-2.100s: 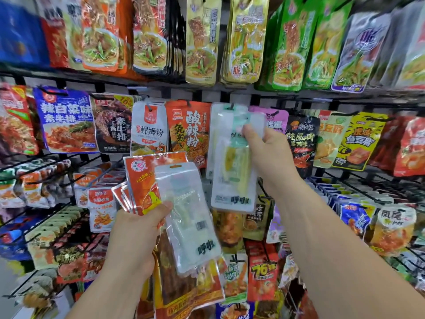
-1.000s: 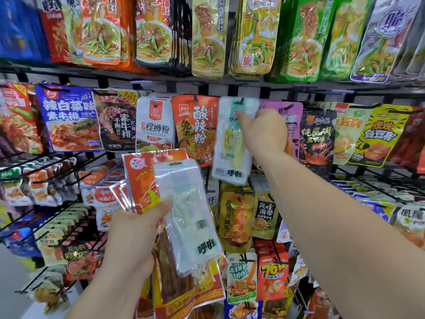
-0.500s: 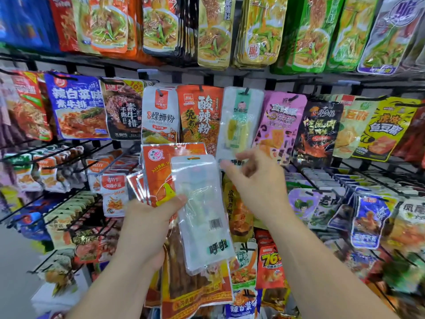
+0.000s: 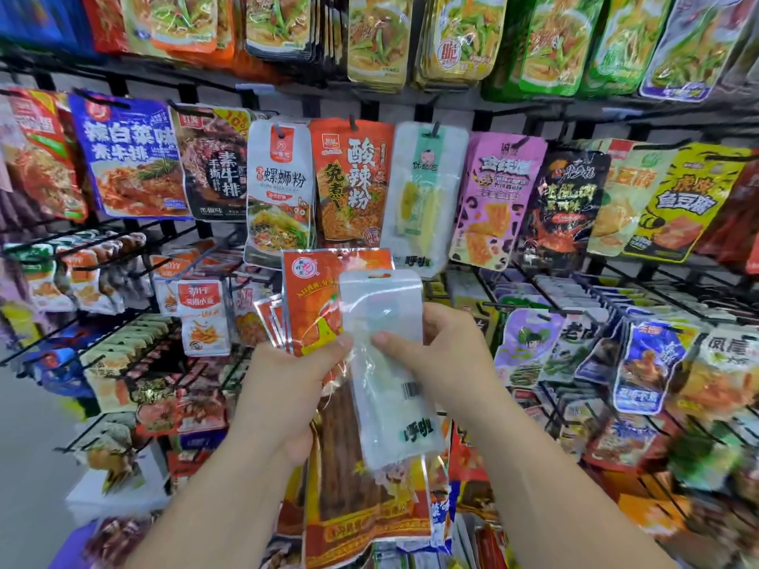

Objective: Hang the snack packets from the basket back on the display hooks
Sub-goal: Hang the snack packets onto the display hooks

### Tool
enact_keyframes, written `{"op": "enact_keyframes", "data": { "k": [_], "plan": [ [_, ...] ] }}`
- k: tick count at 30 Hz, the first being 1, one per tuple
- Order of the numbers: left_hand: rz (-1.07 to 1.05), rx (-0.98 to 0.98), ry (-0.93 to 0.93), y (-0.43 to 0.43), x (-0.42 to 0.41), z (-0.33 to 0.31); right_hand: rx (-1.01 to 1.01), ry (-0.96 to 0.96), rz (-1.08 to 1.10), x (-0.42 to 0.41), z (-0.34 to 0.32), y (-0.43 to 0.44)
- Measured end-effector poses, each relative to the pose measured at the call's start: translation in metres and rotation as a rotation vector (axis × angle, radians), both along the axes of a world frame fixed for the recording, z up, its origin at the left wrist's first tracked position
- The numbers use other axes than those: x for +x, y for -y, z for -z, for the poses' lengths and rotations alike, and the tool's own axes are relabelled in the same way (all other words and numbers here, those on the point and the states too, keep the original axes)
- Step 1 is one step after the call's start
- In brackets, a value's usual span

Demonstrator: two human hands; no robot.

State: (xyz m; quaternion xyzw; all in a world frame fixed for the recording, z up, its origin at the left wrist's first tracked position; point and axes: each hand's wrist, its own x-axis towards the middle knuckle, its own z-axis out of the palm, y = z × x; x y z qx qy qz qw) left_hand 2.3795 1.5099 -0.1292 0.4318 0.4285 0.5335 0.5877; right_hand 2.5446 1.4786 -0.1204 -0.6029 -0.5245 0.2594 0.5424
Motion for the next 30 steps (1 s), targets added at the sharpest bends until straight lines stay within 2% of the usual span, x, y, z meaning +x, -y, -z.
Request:
{"op": "enact_keyframes", "data": {
  "k": [7, 9, 12, 15, 19, 23, 27, 30],
  "plan": [
    [-0.066, -0.080, -0.042, 0.003, -0.001, -0.013, 0.079, 0.103, 0.253, 0.022, -0.011, 0.014],
    [-0.088, -0.098, -0.035, 0.000, 0.000, -0.012, 0.161, 0.243, 0.344, 0.030, -0.013, 0.017],
    [-0.104, -0.109, -0.003, 0.001, -0.001, -0.008, 0.269, 0.589, 0.446, 0.025, -0.013, 0.020],
    [-0.099, -0.099, -0.007, -0.002, 0.003, -0.004, 0.342, 0.768, 0.388, 0.000, 0.001, 0.016],
    [-0.048, -0.026, -0.031, 0.000, 0.007, -0.002, 0.179, 0.685, 0.206, -0.018, 0.025, 0.012],
    [-0.026, 0.046, -0.026, 0.000, 0.004, 0.000, 0.118, 0.566, 0.080, -0.015, 0.026, 0.012],
    [0.003, 0.021, -0.013, -0.002, 0.001, 0.000, 0.139, 0.537, 0.217, -0.006, 0.029, 0.003],
    [0.016, 0.024, -0.026, -0.004, -0.003, -0.002, 0.012, 0.431, 0.222, 0.002, 0.022, 0.001]
  ]
}}
